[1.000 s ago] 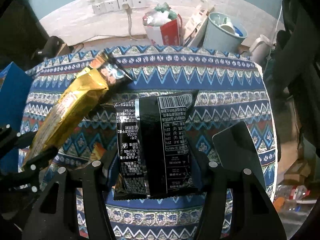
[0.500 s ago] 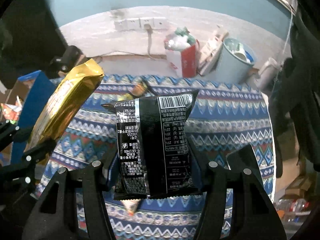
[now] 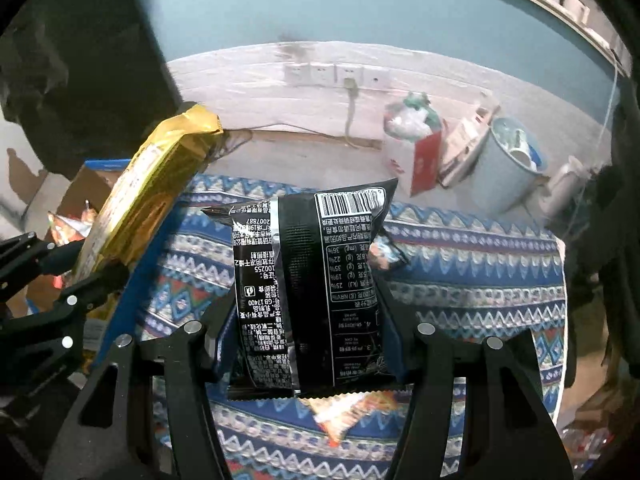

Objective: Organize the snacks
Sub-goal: 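Carry both snacks over the cardboard box and open both tools to drop them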

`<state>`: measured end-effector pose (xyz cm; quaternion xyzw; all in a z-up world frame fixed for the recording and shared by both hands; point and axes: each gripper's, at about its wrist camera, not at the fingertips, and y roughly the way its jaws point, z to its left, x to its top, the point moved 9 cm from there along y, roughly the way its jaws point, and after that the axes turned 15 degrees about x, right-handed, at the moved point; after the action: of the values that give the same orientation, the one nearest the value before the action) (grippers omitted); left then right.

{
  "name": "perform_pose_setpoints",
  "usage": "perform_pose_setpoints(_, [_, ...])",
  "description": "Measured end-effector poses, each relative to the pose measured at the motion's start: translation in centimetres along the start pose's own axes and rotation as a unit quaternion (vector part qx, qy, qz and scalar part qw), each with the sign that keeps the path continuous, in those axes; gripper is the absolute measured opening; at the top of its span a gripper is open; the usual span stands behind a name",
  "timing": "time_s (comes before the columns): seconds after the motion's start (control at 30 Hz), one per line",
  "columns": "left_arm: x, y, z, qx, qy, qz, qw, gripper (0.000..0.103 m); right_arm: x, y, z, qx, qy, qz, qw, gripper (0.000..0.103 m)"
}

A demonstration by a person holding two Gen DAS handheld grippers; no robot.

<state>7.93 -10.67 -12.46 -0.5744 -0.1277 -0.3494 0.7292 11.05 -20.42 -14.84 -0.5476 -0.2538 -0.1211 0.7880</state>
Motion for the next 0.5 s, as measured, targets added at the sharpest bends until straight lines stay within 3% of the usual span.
perform_pose_setpoints(0.5, [-2.4,0.6,9.8,0.022,-0.088,0.02,0.9957,0.029,3.2,4.3,8.2,0.034,-0.052,0.014,0.998,0.058])
